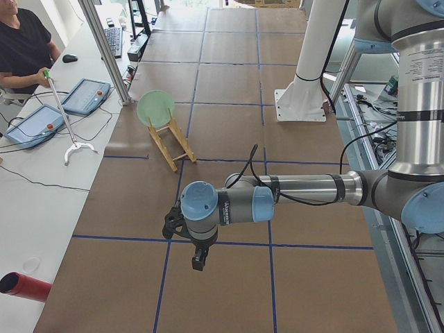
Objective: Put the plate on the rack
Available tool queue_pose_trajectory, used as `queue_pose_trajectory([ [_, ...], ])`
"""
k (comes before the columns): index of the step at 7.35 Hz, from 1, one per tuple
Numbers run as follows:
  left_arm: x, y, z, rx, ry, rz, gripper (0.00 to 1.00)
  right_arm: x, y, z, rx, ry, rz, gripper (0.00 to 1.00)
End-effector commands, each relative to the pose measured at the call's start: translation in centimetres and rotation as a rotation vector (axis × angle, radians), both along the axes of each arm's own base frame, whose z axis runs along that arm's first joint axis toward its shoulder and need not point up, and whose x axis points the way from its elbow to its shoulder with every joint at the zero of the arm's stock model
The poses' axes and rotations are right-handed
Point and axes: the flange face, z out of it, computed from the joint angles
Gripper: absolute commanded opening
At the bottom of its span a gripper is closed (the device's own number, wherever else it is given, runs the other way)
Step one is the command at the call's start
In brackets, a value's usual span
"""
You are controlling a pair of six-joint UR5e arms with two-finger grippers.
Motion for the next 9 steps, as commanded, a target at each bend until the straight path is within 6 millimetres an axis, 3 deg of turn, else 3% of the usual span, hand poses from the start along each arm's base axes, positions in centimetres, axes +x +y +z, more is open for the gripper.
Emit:
queue_pose_trajectory([
  [1, 0.1, -0.1, -3.3, -0.067, 0.048, -0.045, 1.0, 0.0, 0.0, 0.0, 0.0, 0.0, -0.001, 1.0],
  [2, 0.1, -0.1, -6.0, -0.089, 0.039, -0.12, 1.0, 0.0, 0.0, 0.0, 0.0, 0.0, -0.001, 1.0],
  [3, 0.0, -0.3, -6.2, -0.058, 0.037, -0.118, 1.0, 0.0, 0.0, 0.1, -0.001, 0.0, -0.001, 1.0],
  [7, 0.2, -0.5, -2.0, -0.053, 0.043, -0.122, 1.0, 0.0, 0.0, 0.0, 0.0, 0.0, -0.001, 1.0],
  [9, 0.2, -1.1, -2.9, -0.045, 0.039, -0.119, 1.0, 0.0, 0.0, 0.0, 0.0, 0.0, -0.001, 1.0],
])
